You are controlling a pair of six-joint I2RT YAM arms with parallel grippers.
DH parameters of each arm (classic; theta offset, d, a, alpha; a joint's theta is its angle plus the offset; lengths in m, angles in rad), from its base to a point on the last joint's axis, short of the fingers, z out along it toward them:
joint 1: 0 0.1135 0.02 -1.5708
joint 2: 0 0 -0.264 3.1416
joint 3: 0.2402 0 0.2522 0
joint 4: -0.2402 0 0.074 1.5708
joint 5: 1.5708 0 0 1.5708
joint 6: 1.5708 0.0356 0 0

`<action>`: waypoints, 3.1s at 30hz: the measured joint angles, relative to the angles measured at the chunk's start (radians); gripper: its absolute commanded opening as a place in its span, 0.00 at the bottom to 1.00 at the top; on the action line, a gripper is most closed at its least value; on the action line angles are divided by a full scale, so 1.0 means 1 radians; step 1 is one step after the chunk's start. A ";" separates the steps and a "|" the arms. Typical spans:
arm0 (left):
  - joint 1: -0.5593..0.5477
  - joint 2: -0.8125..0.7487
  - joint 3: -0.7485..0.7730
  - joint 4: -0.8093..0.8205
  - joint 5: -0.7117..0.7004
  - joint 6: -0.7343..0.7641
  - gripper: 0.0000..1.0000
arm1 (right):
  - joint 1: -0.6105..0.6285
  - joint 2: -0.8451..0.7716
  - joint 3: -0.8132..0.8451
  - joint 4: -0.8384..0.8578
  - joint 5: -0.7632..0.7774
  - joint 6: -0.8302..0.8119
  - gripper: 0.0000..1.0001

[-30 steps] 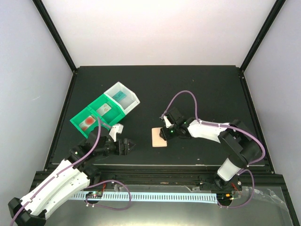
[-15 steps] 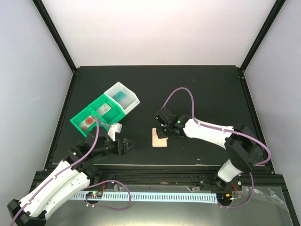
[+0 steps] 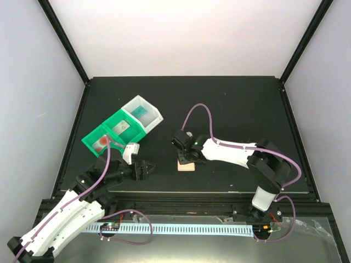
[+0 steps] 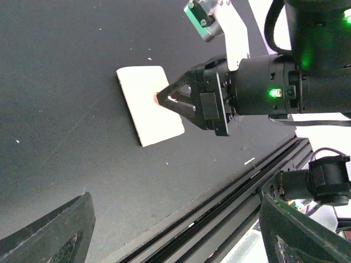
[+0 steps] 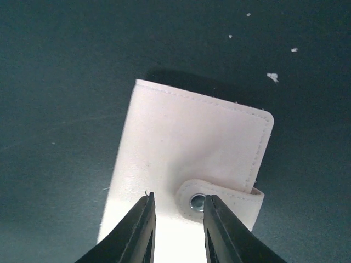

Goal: Take the credit cards out of the card holder

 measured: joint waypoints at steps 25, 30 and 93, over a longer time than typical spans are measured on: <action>0.000 0.002 0.000 -0.006 -0.006 0.000 0.84 | 0.011 0.077 0.019 -0.030 0.056 0.005 0.12; 0.000 0.005 0.000 -0.006 -0.006 -0.001 0.84 | 0.014 0.077 0.019 -0.034 0.064 -0.003 0.04; -0.005 0.512 -0.149 0.450 0.130 0.041 0.82 | 0.093 -0.440 -0.400 0.416 -0.071 -0.084 0.01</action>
